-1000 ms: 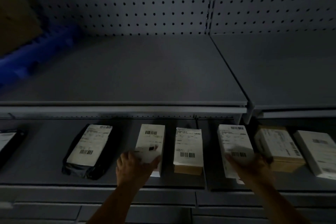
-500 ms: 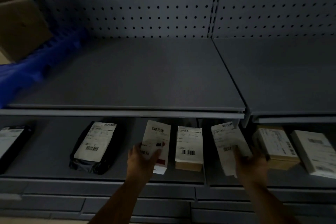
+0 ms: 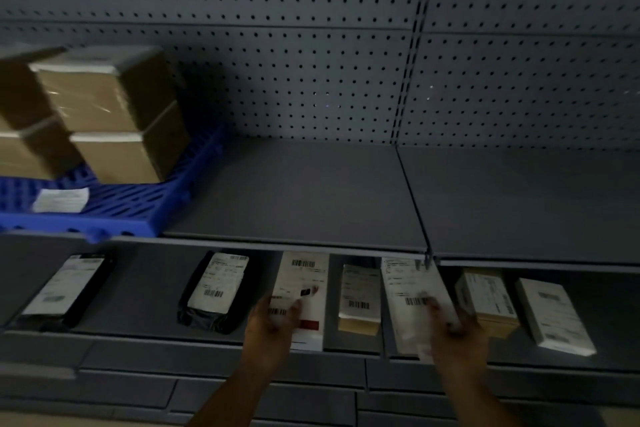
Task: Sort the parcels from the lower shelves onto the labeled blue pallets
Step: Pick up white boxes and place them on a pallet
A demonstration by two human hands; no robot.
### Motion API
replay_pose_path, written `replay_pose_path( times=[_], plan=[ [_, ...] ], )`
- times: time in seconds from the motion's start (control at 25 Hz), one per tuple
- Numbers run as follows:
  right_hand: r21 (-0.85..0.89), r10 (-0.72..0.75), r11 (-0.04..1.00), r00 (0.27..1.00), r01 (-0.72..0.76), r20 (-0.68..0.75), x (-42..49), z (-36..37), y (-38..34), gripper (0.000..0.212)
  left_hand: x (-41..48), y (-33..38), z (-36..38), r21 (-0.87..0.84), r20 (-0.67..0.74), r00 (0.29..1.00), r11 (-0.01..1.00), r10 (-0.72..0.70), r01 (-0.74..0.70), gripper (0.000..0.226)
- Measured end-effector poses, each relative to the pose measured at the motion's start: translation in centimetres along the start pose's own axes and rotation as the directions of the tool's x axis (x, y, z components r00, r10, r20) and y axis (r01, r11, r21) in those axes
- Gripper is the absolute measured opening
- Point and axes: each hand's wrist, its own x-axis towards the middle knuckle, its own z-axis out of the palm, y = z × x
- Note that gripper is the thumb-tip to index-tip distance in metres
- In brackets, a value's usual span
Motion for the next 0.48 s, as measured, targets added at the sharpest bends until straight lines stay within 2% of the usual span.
replay_pose_path(
  times=[0.12,0.2,0.32,0.48],
  plan=[
    [-0.089,-0.036,0.995,0.999,0.039,0.03,-1.5,-0.2,-0.4,0.038,-2.4,0.8,-0.8,-0.026,-0.014,0.999,0.999,0.035,-0.036,0.023],
    [-0.127,-0.033,0.991,0.996,0.043,0.081,-2.4,-0.6,-0.6,0.03,-4.3,1.5,-1.5,-0.021,-0.047,0.997,0.998,0.062,-0.063,0.014],
    [-0.183,-0.077,0.977,0.985,0.105,0.154,-3.9,-1.3,-0.9,0.017,-7.1,1.7,-2.7,-0.025,-0.121,0.99,0.997,0.075,-0.078,0.012],
    [-0.21,-0.078,0.967,0.95,0.146,0.304,-6.7,-0.4,-0.6,0.016,-10.0,1.0,-5.4,-0.038,-0.235,0.969,0.996,0.073,-0.085,0.014]
  ],
)
